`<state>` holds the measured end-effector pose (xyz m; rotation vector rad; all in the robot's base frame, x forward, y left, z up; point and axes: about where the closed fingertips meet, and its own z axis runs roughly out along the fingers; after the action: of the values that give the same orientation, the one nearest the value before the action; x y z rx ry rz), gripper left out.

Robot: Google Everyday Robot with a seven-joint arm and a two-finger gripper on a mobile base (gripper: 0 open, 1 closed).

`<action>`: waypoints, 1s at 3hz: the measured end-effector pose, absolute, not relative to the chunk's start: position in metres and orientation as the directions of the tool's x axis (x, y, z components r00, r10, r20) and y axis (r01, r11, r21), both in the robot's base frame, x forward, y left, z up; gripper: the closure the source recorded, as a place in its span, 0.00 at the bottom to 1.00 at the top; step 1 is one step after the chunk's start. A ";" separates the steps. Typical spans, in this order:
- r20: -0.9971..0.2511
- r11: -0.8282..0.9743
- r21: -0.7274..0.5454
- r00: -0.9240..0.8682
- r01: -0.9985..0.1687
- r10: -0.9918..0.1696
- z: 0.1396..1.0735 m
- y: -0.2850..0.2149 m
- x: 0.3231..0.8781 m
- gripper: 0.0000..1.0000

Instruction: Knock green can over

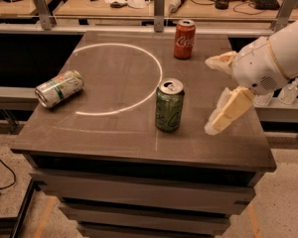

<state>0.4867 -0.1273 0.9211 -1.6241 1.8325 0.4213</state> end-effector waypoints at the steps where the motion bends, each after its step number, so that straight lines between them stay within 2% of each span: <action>1: -0.779 0.152 -0.188 0.053 -0.970 -0.624 0.925 -0.083 0.493 0.00; 3: -0.899 0.066 0.004 -0.033 -0.998 -0.437 0.913 -0.033 0.503 0.00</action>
Offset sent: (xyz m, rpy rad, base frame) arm 0.0240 0.1146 -0.0069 0.5136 0.1660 0.1936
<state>0.5028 -0.0334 0.9129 -1.4734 1.5788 0.9253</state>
